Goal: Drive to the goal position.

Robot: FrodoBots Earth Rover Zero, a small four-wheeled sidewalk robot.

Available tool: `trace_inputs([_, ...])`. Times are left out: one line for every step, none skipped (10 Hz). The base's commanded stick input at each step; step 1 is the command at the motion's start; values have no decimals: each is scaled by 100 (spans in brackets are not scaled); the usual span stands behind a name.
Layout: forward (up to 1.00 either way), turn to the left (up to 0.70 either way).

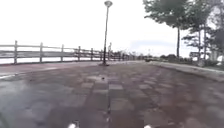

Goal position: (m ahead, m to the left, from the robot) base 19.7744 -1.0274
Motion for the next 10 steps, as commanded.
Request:
trace_inputs([85, 1])
trace_inputs([85, 1])
trace_inputs([85, -3])
trace_inputs([85, -12])
trace_inputs([85, -21])
trace_inputs([85, -32])
trace_inputs([85, -33])
trace_inputs([85, -33])
trace_inputs([85, -33])
trace_inputs([85, -33])
